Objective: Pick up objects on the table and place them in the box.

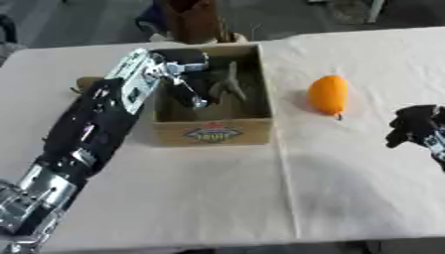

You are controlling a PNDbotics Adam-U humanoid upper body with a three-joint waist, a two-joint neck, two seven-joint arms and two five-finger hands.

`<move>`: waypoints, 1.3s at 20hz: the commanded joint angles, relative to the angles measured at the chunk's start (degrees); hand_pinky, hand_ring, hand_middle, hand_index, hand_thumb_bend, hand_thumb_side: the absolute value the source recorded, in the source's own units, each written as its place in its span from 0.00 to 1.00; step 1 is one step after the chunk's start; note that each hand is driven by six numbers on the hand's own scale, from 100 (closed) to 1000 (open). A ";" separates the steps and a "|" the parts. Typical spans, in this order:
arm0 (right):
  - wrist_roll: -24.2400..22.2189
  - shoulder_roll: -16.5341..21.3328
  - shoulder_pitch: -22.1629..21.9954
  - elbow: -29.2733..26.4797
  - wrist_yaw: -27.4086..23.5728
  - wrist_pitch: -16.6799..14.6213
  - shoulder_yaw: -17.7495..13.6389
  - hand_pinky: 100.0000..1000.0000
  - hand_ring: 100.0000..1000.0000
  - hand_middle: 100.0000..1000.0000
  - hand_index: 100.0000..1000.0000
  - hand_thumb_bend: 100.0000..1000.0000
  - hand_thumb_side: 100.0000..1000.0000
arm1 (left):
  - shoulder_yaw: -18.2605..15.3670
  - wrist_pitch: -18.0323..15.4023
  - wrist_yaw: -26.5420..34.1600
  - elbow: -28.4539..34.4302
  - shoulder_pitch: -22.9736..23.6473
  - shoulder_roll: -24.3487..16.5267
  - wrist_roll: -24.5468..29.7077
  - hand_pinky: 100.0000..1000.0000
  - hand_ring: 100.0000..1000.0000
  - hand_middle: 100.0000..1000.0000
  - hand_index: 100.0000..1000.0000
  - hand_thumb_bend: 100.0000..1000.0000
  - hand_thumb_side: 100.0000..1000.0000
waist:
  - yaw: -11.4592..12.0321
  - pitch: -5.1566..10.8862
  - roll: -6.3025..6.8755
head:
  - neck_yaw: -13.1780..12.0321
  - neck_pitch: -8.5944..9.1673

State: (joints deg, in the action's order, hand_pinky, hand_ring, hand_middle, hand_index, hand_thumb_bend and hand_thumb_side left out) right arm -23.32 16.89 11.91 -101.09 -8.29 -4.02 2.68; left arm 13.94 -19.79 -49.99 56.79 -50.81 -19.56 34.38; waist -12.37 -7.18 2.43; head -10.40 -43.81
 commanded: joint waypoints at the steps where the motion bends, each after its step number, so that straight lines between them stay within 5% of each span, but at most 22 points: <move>1: -0.15 0.46 0.60 -0.75 -0.40 -0.01 -0.13 0.50 0.53 0.55 0.70 0.00 0.45 | -0.15 -0.63 -1.55 -0.58 -0.67 -0.57 0.02 0.60 0.52 0.46 0.67 0.00 0.15 | 0.01 0.80 -0.19 | 0.12 0.23; 4: -0.02 0.53 0.46 -0.72 -0.35 -0.07 -0.28 0.50 0.53 0.55 0.70 0.00 0.45 | 0.10 -1.25 -2.30 -1.27 -0.26 -1.00 0.95 0.65 0.57 0.52 0.73 0.08 0.22 | 0.09 0.89 -0.29 | 0.37 0.31; 7: 0.08 0.53 0.35 -0.68 -0.32 -0.09 -0.39 0.50 0.53 0.55 0.70 0.00 0.45 | 0.16 -2.47 -2.85 -1.31 -0.51 -2.21 5.15 0.70 0.66 0.61 0.80 0.37 0.37 | 0.25 1.09 -0.29 | 0.77 0.33; 11: 0.13 0.67 0.11 -0.58 -0.26 -0.10 -0.51 0.50 0.53 0.55 0.70 0.00 0.45 | -0.66 -3.11 -1.22 1.00 -1.08 -5.15 8.55 0.73 0.69 0.66 0.82 0.47 0.43 | 0.72 1.42 -0.28 | 1.20 0.21; 21: 0.64 1.10 -0.55 -0.38 -0.08 -0.19 -1.05 0.50 0.53 0.55 0.70 0.00 0.45 | -6.99 2.52 7.45 13.29 -0.03 -15.25 4.80 0.70 0.65 0.62 0.80 0.34 0.37 | 2.35 2.05 -0.04 | 2.34 -0.20; 25: 0.80 1.36 -0.84 -0.30 0.06 -0.17 -1.23 0.50 0.53 0.55 0.70 0.00 0.45 | -9.01 7.02 4.54 13.17 1.68 -19.31 0.60 0.72 0.66 0.63 0.80 0.33 0.32 | 3.00 2.25 0.24 | 2.86 -0.29; 26: 0.81 1.37 -0.84 -0.30 0.07 -0.17 -1.24 0.50 0.53 0.55 0.70 0.00 0.45 | -9.27 7.73 3.27 12.29 2.11 -19.79 -0.26 0.72 0.67 0.63 0.80 0.33 0.16 | 3.06 2.26 0.27 | 2.99 -0.28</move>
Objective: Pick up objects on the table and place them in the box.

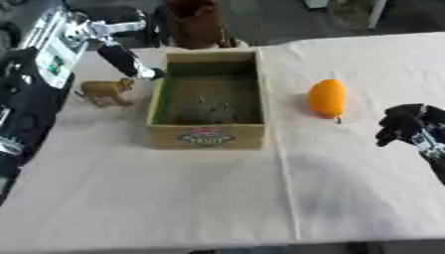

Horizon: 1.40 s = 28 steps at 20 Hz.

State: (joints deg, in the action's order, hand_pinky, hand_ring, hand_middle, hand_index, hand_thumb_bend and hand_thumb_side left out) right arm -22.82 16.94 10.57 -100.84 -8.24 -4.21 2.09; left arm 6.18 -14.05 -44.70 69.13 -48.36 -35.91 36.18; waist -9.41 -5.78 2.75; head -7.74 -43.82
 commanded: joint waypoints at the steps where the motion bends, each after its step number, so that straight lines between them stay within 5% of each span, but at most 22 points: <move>1: 0.31 1.31 0.50 -0.55 0.03 0.01 -0.66 0.50 0.53 0.55 0.70 0.00 0.45 | -1.74 2.50 -3.23 -1.08 0.00 -3.69 -2.94 0.72 0.67 0.63 0.80 0.32 0.30 | 0.10 0.84 -0.05 | 0.45 -0.25; 12: 0.40 1.16 0.47 -0.60 0.19 -0.09 -0.77 0.50 0.53 0.55 0.70 0.00 0.45 | -3.98 2.98 -8.67 -15.56 1.79 -2.35 -9.32 0.71 0.67 0.62 0.79 0.27 0.25 | -0.12 0.31 -0.32 | 0.82 -0.08; 28: 0.38 0.98 0.91 -0.84 0.71 -0.48 -0.88 0.50 0.54 0.55 0.70 0.00 0.46 | -4.90 4.34 -11.91 -21.47 3.59 -0.27 -20.72 0.70 0.66 0.61 0.78 0.21 0.19 | -0.80 -1.50 -0.76 | 0.95 0.82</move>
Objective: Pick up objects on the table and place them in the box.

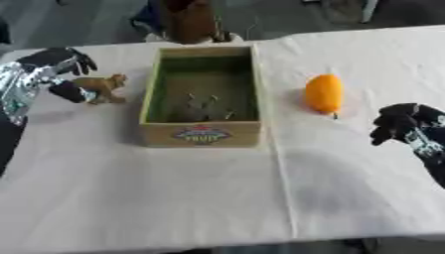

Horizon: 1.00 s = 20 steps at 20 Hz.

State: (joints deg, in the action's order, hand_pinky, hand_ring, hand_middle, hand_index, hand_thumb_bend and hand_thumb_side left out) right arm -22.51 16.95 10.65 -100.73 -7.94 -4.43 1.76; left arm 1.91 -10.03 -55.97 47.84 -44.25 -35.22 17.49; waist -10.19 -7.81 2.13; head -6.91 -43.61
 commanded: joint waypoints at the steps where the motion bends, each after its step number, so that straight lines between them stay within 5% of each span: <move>1: 0.08 0.97 0.83 -0.96 0.45 -0.29 -0.55 0.50 0.54 0.55 0.70 0.00 0.46 | -0.58 0.38 -0.85 -0.44 -0.42 -0.82 -2.82 0.70 0.66 0.61 0.78 0.21 0.19 | -0.04 0.46 -0.15 | 0.13 0.58; 9: 0.05 0.89 0.87 -0.91 0.65 -0.37 -0.63 0.50 0.54 0.55 0.70 0.00 0.46 | -0.10 -0.09 -1.80 -1.82 0.00 0.03 -2.76 0.61 0.52 0.47 0.69 0.00 0.08 | -0.15 0.25 -0.13 | 0.25 0.62; 20: 0.08 0.86 0.70 -0.74 0.50 -0.32 -0.74 0.50 0.54 0.55 0.70 0.00 0.45 | 0.19 -0.36 1.84 0.96 -0.90 -0.77 1.11 0.53 0.40 0.33 0.56 0.00 0.07 | -0.03 0.95 -0.16 | 0.45 0.42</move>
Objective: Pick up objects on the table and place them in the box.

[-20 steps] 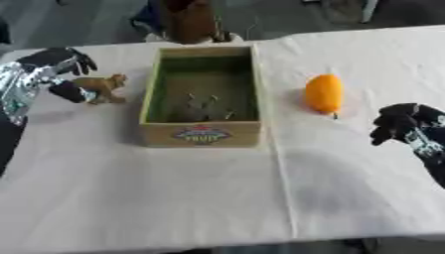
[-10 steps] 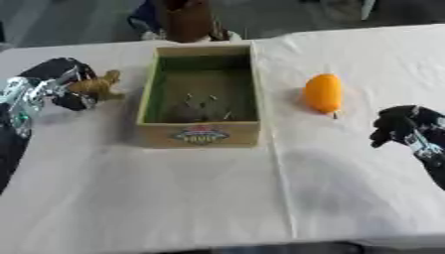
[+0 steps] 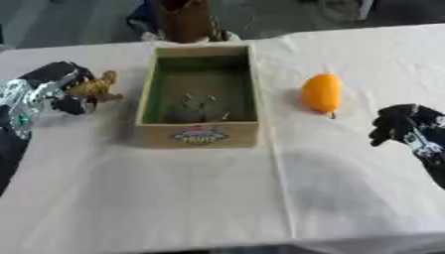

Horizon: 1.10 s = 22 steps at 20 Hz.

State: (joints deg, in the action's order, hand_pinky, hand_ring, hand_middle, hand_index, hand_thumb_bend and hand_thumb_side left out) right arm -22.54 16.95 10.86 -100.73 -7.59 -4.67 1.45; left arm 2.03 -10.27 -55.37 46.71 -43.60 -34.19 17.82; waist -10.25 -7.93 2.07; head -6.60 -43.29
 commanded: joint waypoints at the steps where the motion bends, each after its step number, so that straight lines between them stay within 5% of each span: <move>1: 0.14 0.88 0.45 -0.72 0.11 -0.08 -0.46 0.50 0.54 0.55 0.70 0.00 0.45 | 0.14 -0.24 1.80 2.93 -1.90 -2.05 1.00 0.52 0.39 0.32 0.55 0.00 0.07 | 0.07 1.20 -0.11 | 0.13 0.06; 11: 0.06 0.99 -0.04 -0.51 -0.17 0.01 -0.37 0.50 0.54 0.55 0.70 0.00 0.45 | 3.02 -2.43 10.39 13.50 -6.15 -1.77 4.36 0.51 0.39 0.32 0.54 0.00 0.08 | 0.56 2.37 -0.13 | 0.06 -0.40; 22: -0.83 0.36 0.59 -0.53 -0.41 0.02 0.43 0.50 0.54 0.55 0.70 0.00 0.45 | 7.08 -4.04 9.79 13.48 -11.06 10.00 5.07 0.50 0.40 0.32 0.55 0.00 0.10 | -0.83 1.86 -0.71 | -2.00 -0.04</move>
State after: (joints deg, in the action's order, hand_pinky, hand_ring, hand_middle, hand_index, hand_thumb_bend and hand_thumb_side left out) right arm -23.13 16.86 10.64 -100.70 -7.69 -4.59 1.85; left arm 9.08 -14.17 -45.23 59.95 -53.12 -24.46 23.40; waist -11.12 -6.78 1.61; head -8.18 -43.33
